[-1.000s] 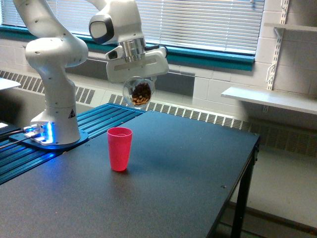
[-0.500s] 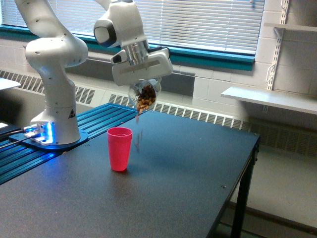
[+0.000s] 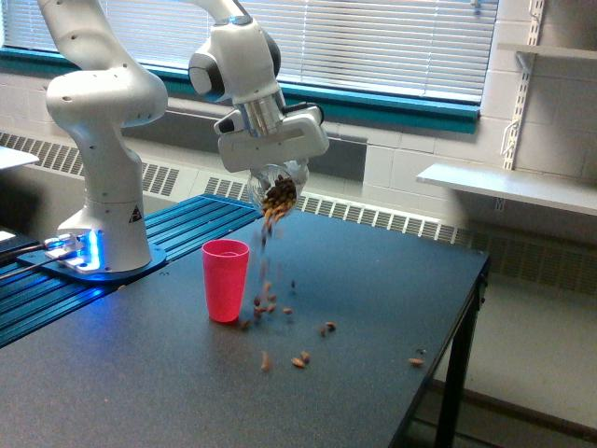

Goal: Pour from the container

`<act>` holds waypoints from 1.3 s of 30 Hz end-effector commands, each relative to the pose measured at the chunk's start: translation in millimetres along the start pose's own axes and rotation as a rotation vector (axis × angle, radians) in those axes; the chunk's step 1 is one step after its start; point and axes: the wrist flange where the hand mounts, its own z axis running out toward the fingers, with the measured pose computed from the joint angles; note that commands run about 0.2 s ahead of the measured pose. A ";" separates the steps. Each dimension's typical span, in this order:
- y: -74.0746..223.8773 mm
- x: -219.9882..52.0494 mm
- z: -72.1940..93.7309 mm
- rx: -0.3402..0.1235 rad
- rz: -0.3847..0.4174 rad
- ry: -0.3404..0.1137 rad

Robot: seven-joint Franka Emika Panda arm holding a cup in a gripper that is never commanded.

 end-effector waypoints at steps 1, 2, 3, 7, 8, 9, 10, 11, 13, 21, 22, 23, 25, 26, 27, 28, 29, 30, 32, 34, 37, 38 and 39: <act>9.2 15.8 11.5 -0.031 -0.073 0.045; 9.4 15.9 11.0 -0.031 -0.083 0.049; 9.2 15.8 9.9 -0.027 -0.096 0.053; 11.3 14.0 3.4 -0.029 -0.117 0.079; 11.7 13.4 0.1 -0.028 -0.118 0.085; 11.9 12.8 -4.1 -0.025 -0.118 0.091; 11.9 12.7 -8.3 -0.022 -0.116 0.097; 12.3 12.9 -12.2 -0.024 -0.115 0.104; 13.3 13.6 -18.0 -0.027 -0.112 0.115; 21.9 9.8 -48.5 -0.001 -0.100 0.136; 23.8 8.9 -52.1 0.002 -0.100 0.134; 25.8 8.1 -55.5 0.005 -0.099 0.133; 29.2 7.8 -59.9 0.004 -0.091 0.136; 31.0 8.0 -60.4 -0.004 -0.089 0.136; 31.8 7.5 -61.4 -0.001 -0.088 0.132; 32.7 6.9 -61.8 0.000 -0.088 0.129; 33.7 6.5 -61.8 0.001 -0.089 0.127; 34.9 5.9 -61.5 -0.001 -0.091 0.124; 37.1 4.5 -60.6 -0.002 -0.098 0.116; 38.5 4.5 -58.6 -0.006 -0.101 0.113; 38.8 6.0 -55.4 -0.011 -0.106 0.108; 38.2 7.3 -54.3 -0.013 -0.107 0.109; 37.7 8.8 -53.0 -0.017 -0.109 0.110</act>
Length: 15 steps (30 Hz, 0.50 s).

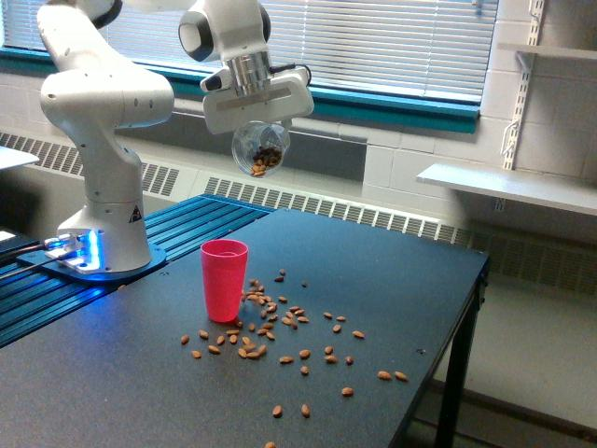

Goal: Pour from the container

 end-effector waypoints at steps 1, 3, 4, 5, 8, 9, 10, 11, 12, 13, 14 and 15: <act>0.3 22.0 18.3 -0.039 -0.006 0.031; -1.3 25.2 20.2 -0.041 0.003 0.033; -1.9 26.9 21.3 -0.043 0.006 0.036; -2.5 28.4 22.2 -0.045 0.010 0.037; -4.3 33.3 24.5 -0.052 0.020 0.040; -5.3 35.2 24.8 -0.052 0.022 0.043; -6.4 37.1 24.8 -0.051 0.025 0.045; -7.2 38.8 24.7 -0.052 0.026 0.046; -8.0 40.9 24.4 -0.053 0.027 0.049; -9.1 43.5 23.8 -0.054 0.027 0.055; -10.3 45.8 22.8 -0.052 0.027 0.059; -11.2 47.8 21.6 -0.051 0.027 0.062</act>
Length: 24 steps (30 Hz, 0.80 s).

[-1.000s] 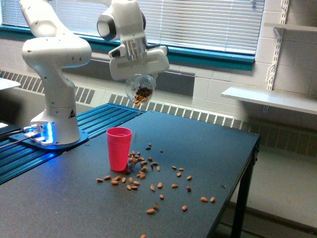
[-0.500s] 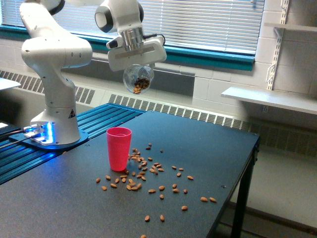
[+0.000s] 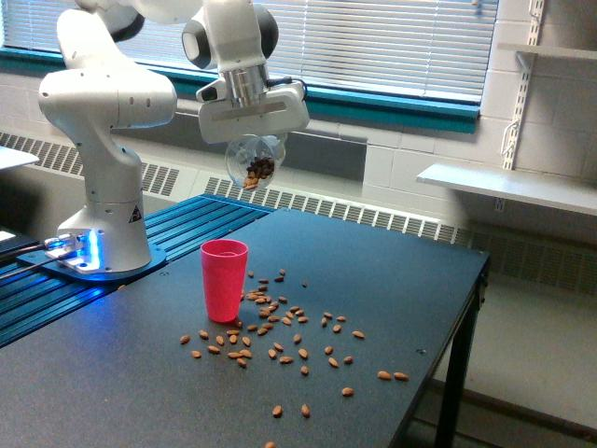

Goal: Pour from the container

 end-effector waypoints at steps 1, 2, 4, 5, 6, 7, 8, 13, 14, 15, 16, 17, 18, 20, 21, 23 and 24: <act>-6.5 29.2 5.2 -0.016 -0.013 0.032; -7.2 31.4 3.6 -0.016 -0.015 0.036; -8.3 35.5 0.3 -0.015 -0.022 0.046; -8.6 37.4 -2.1 -0.014 -0.026 0.049; -8.5 38.7 -3.8 -0.014 -0.031 0.052; -8.3 40.3 -6.0 -0.014 -0.036 0.057; -8.2 41.8 -8.3 -0.013 -0.041 0.060; -7.2 49.6 -20.6 -0.003 -0.031 0.075; -6.8 50.5 -21.6 -0.004 -0.031 0.076; -6.7 51.5 -23.1 -0.002 -0.032 0.074; -6.8 52.7 -24.0 -0.001 -0.031 0.074; -6.8 54.3 -24.4 -0.003 -0.032 0.075; -7.0 55.3 -24.5 -0.004 -0.034 0.075; -8.2 57.3 -24.6 0.000 -0.039 0.070; -8.5 58.7 -23.5 -0.004 -0.037 0.069; -9.4 60.9 -21.2 -0.010 -0.029 0.066; -10.1 62.3 -19.8 -0.012 -0.025 0.064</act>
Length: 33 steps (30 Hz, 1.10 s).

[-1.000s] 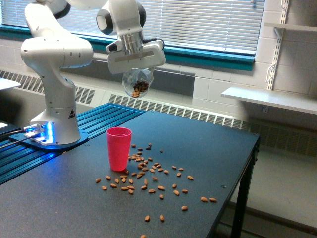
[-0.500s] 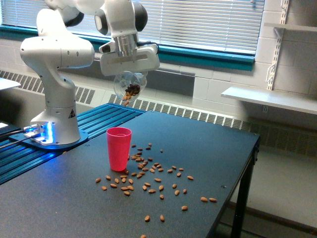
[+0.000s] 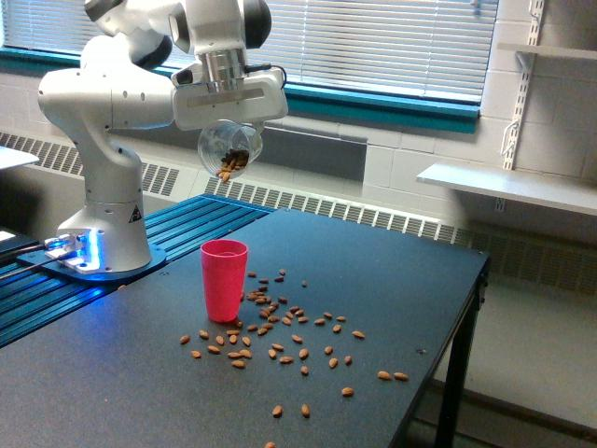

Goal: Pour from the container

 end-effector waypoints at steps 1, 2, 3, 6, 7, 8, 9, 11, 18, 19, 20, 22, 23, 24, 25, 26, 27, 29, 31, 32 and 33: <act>-1.3 24.1 16.5 -0.043 0.006 0.002; -2.0 25.6 17.9 -0.044 0.010 0.003; -3.1 27.6 19.8 -0.047 0.018 0.002; -5.5 32.6 25.8 -0.057 0.034 0.002; -6.1 34.2 28.2 -0.062 0.038 0.002; -6.9 35.7 30.7 -0.065 0.044 0.000; -7.7 37.6 33.8 -0.072 0.050 -0.001; -9.0 41.0 38.9 -0.082 0.061 -0.002; -15.2 57.9 53.7 -0.103 0.102 0.002; -15.8 60.9 55.3 -0.108 0.108 0.005; -16.7 64.1 56.5 -0.110 0.115 0.007; -17.6 67.8 58.6 -0.113 0.117 0.008; -17.5 69.3 59.7 -0.118 0.115 0.009; -17.1 70.8 60.9 -0.125 0.114 0.011; -17.0 72.2 61.9 -0.130 0.111 0.012; -17.2 73.3 62.4 -0.131 0.110 0.012; -17.4 74.7 63.0 -0.132 0.108 0.012; -18.2 77.8 63.8 -0.132 0.105 0.015; -18.6 80.4 64.7 -0.135 0.100 0.018; -18.9 81.7 65.0 -0.134 0.098 0.018; -19.2 82.8 65.5 -0.135 0.094 0.018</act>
